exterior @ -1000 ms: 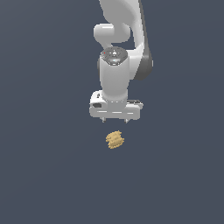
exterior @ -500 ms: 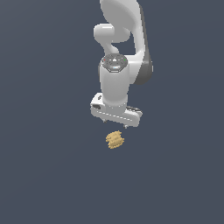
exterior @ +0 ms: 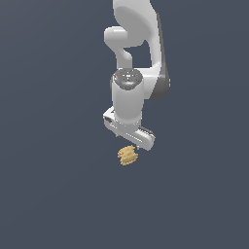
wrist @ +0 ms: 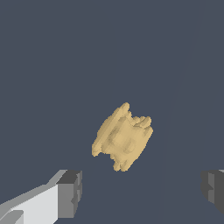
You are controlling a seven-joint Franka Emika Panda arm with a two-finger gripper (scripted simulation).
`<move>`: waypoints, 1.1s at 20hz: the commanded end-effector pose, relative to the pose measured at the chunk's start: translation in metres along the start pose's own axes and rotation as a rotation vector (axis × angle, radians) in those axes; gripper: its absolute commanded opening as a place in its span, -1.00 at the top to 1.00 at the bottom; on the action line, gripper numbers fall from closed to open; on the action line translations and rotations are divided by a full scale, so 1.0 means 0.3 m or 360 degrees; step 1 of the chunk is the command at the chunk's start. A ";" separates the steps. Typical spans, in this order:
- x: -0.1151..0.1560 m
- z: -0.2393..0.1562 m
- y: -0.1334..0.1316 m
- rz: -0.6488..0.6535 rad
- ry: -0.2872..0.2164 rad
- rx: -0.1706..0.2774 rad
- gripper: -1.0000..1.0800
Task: Pick up the object and move it to a goal position.
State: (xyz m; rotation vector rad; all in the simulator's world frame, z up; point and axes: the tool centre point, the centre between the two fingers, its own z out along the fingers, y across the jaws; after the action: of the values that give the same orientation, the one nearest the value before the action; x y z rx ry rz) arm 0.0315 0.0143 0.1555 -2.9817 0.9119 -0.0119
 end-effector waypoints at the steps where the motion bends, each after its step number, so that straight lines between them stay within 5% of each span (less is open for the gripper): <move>1: 0.005 0.014 -0.003 0.0110 -0.0001 -0.0004 -0.92; 22: 0.035 0.111 -0.025 0.0860 0.0008 -0.0035 -0.92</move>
State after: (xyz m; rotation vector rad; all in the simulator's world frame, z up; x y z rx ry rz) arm 0.0442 0.0155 0.1237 -2.6652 1.6573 0.0012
